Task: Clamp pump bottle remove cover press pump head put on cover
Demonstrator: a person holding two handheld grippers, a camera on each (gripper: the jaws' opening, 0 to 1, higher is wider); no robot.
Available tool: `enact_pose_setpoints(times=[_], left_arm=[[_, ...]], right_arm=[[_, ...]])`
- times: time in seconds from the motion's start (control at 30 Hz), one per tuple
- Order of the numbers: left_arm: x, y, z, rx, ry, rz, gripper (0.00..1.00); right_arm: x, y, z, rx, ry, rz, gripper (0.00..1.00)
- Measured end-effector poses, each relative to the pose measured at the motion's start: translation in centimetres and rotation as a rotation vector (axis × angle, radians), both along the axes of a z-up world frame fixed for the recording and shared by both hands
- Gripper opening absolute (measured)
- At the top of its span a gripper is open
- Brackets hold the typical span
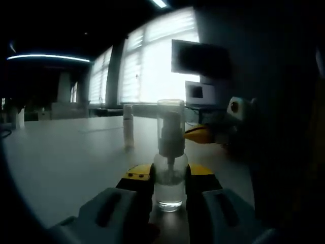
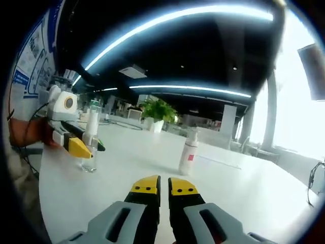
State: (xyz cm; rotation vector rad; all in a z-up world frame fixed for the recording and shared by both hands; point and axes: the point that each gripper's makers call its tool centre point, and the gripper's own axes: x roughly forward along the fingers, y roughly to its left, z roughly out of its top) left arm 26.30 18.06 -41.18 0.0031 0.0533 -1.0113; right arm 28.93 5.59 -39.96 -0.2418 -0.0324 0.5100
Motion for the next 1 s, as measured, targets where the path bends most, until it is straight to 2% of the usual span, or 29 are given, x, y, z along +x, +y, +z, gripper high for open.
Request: enact_pose_setpoints(times=[0.2, 0.43, 0.57, 1.0], left_arm=[[0.1, 0.1, 0.0, 0.0, -0.003, 0.001, 0.16], [0.2, 0.2, 0.0, 0.0, -0.002, 0.006, 0.16], [0.1, 0.1, -0.1, 0.001, -0.005, 0.005, 0.16], [0.1, 0.1, -0.1, 0.004, -0.007, 0.005, 0.16]], right_arm=[[-1.1, 1.1, 0.4, -0.004, 0.0, 0.009, 0.05], [-1.6, 0.7, 2.1, 0.08, 0.014, -0.033, 0.06], [-2.2, 1.5, 3.3, 0.147, 0.021, -0.006, 0.06], [-3.1, 4.6, 5.6, 0.175, 0.04, 0.051, 0.09]])
